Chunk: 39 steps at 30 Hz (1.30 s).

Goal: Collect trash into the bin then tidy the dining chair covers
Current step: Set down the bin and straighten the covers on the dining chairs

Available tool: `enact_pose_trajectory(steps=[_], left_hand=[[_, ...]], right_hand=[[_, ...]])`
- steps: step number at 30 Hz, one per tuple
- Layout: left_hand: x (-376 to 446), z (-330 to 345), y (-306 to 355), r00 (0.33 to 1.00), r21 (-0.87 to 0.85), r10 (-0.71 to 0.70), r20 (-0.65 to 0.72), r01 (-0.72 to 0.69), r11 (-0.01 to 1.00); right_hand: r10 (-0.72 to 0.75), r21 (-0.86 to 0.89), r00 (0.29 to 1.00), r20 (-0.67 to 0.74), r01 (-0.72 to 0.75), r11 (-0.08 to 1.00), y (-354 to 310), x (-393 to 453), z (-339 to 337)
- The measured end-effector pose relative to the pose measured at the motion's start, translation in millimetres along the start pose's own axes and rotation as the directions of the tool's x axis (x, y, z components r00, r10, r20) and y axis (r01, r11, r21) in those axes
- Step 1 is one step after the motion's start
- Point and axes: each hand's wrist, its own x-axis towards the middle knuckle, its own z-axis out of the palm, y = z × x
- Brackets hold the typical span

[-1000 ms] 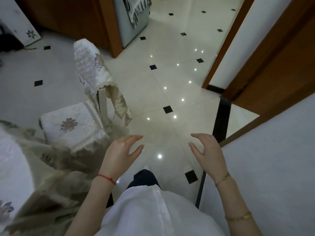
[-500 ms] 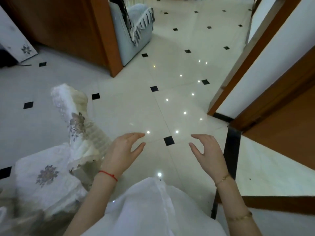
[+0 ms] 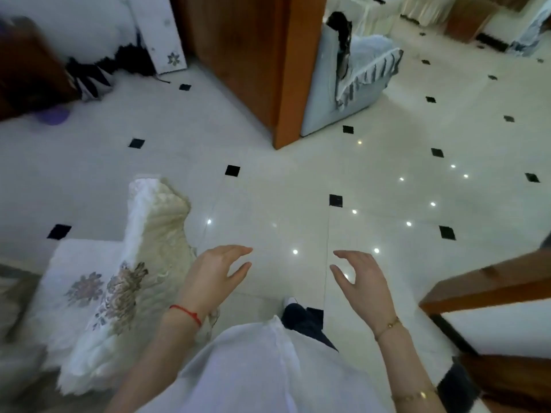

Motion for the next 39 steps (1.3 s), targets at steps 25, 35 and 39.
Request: enact_pose_trajectory(steps=[25, 35, 39], left_hand=[[-34, -43, 3, 0.245, -0.281, -0.730, -0.637, 0.809, 0.517], [-41, -51, -61, 0.225, -0.297, -0.761, -0.608, 0.825, 0.481], [-38, -51, -79, 0.161, -0.391, -0.861, -0.482, 0.840, 0.376]], right_hand=[[-0.923, 0.515, 0.126, 0.363, 0.799, 0.311, -218, 262, 141], [-0.913, 0.584, -0.041, 0.405, 0.780, 0.224, -286, 261, 204], [-0.860, 0.624, -0.171, 0.482, 0.755, 0.200, -301, 266, 224]])
